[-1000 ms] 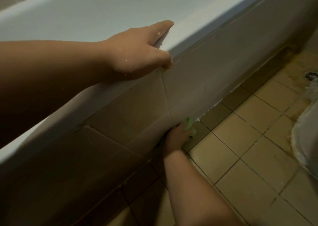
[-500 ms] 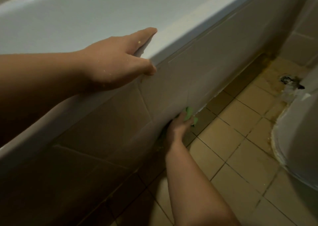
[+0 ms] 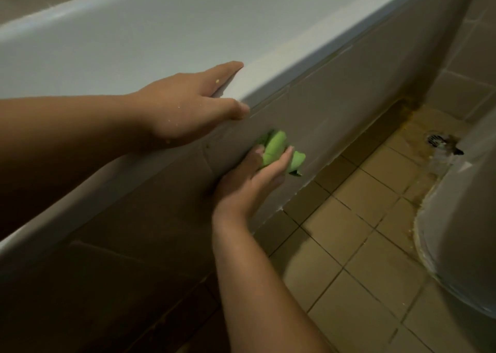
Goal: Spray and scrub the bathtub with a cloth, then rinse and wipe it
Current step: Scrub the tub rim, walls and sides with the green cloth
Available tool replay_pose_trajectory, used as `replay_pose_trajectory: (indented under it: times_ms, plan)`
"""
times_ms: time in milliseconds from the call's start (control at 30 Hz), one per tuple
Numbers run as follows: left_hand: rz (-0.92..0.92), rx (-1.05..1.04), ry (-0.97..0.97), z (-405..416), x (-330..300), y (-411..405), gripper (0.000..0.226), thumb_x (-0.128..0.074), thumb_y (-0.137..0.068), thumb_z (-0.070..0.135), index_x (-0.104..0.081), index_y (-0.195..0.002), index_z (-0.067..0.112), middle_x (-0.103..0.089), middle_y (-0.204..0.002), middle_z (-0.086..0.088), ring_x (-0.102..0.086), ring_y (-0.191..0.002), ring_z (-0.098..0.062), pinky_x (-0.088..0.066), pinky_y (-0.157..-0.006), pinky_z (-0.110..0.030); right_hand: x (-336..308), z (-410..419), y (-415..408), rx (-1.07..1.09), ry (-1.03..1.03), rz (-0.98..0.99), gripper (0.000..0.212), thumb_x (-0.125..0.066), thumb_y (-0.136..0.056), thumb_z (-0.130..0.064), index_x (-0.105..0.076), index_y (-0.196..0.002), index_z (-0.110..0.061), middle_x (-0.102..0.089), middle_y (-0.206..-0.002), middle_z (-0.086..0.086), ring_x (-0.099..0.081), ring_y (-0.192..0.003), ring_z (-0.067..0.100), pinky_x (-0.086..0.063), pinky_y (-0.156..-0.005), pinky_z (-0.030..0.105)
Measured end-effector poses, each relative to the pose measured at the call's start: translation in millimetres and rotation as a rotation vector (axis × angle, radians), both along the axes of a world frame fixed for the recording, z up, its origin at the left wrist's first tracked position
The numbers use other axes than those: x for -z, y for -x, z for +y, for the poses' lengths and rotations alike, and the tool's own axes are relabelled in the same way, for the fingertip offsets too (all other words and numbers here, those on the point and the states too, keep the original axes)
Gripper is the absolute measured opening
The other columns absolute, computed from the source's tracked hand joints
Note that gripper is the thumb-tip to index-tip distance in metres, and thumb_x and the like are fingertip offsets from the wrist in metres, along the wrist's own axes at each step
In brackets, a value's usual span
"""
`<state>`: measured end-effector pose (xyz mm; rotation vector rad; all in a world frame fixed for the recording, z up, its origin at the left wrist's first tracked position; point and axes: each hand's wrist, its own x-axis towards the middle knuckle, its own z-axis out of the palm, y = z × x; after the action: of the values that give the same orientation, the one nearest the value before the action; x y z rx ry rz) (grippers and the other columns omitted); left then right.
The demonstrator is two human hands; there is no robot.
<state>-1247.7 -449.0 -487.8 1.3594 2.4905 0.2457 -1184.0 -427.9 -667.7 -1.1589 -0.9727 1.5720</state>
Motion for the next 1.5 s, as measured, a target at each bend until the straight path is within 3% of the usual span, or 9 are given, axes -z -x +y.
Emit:
replay_pose_trajectory:
  times_ms: [100, 233, 500, 700, 967, 1133, 1267, 1400, 1500]
  plan:
    - [-0.008, -0.013, -0.009, 1, 0, 0, 0.089, -0.032, -0.079, 0.077, -0.013, -0.162, 0.049, -0.022, -0.169, 0.017, -0.029, -0.153, -0.016, -0.023, -0.121, -0.035, 11, -21, -14, -0.076, -0.08, 0.033, 0.072, -0.04, -0.099, -0.066, -0.01, -0.161, -0.047, -0.023, -0.139, -0.035, -0.037, -0.138, 0.009, -0.036, -0.108, 0.031]
    - [-0.011, -0.008, -0.026, 4, 0, 0, 0.086, -0.029, -0.081, 0.075, -0.015, -0.162, 0.047, -0.02, -0.169, 0.019, -0.025, -0.153, -0.012, -0.02, -0.12, -0.03, 4, 24, -15, -0.083, 0.074, 0.058, 0.064, -0.042, -0.109, -0.042, -0.01, -0.164, -0.037, -0.022, -0.154, -0.015, -0.042, -0.134, 0.012, -0.043, -0.102, 0.031]
    - [-0.033, -0.02, -0.05, 11, -1, -2, 0.084, -0.031, -0.084, 0.07, -0.019, -0.163, 0.043, -0.024, -0.168, 0.018, -0.027, -0.153, -0.012, -0.02, -0.122, -0.031, -14, -26, -8, -0.02, -0.472, 0.038, 0.065, -0.047, -0.105, -0.049, -0.019, -0.161, -0.032, -0.026, -0.165, 0.012, -0.028, -0.154, 0.029, -0.035, -0.119, 0.054]
    - [0.069, -0.036, -0.012, 21, 3, -7, 0.066, -0.034, -0.106, 0.058, -0.015, -0.164, 0.036, -0.026, -0.169, 0.008, -0.032, -0.151, -0.021, -0.026, -0.116, -0.035, -40, 96, -7, -0.031, -0.095, -0.014, 0.061, -0.046, -0.109, -0.038, -0.02, -0.164, -0.03, -0.027, -0.16, 0.002, -0.053, -0.116, 0.009, -0.039, -0.083, 0.006]
    - [0.188, -0.021, -0.004, 43, 3, -16, 0.061, -0.033, -0.104, 0.06, -0.04, -0.147, 0.017, -0.057, -0.141, -0.011, -0.055, -0.121, -0.033, -0.042, -0.094, -0.041, -14, 72, -5, 0.006, -0.45, 0.015, 0.061, -0.052, -0.102, -0.053, -0.033, -0.157, -0.036, -0.038, -0.159, 0.005, -0.04, -0.148, 0.023, -0.042, -0.116, 0.046]
    - [0.194, 0.004, -0.013, 57, 5, -15, 0.068, -0.035, -0.105, 0.058, -0.019, -0.162, 0.025, -0.043, -0.159, -0.006, -0.047, -0.139, -0.03, -0.038, -0.103, -0.04, -46, 177, 4, 0.105, -0.048, -0.018, 0.055, -0.05, -0.106, -0.038, -0.036, -0.159, -0.026, -0.04, -0.154, 0.01, -0.052, -0.125, 0.025, -0.036, -0.096, 0.023]
    - [0.186, 0.03, -0.029, 75, 8, -10, 0.069, -0.032, -0.104, 0.06, -0.012, -0.164, 0.031, -0.036, -0.165, -0.005, -0.04, -0.146, -0.029, -0.034, -0.114, -0.042, -76, 170, 3, 0.095, -0.359, 0.025, 0.057, -0.052, -0.106, -0.037, -0.035, -0.159, -0.023, -0.033, -0.159, 0.009, -0.04, -0.142, 0.021, -0.031, -0.106, 0.015]
    - [0.192, 0.054, -0.045, 87, 10, -8, 0.068, -0.028, -0.104, 0.061, -0.008, -0.164, 0.036, -0.038, -0.163, -0.007, -0.04, -0.146, -0.03, -0.035, -0.115, -0.043, -27, 121, 4, 0.062, -0.567, -0.025, 0.056, -0.049, -0.102, -0.054, -0.034, -0.154, -0.036, -0.038, -0.157, 0.006, -0.043, -0.144, 0.025, -0.044, -0.114, 0.044]
    - [0.211, 0.072, -0.021, 91, 11, -6, 0.066, -0.028, -0.104, 0.06, -0.003, -0.163, 0.043, -0.045, -0.155, -0.011, -0.046, -0.139, -0.034, -0.039, -0.108, -0.043, 0, 147, 1, 0.02, -0.356, -0.086, 0.057, -0.047, -0.103, -0.056, -0.03, -0.155, -0.041, -0.035, -0.16, 0.003, -0.044, -0.143, 0.027, -0.04, -0.115, 0.037]
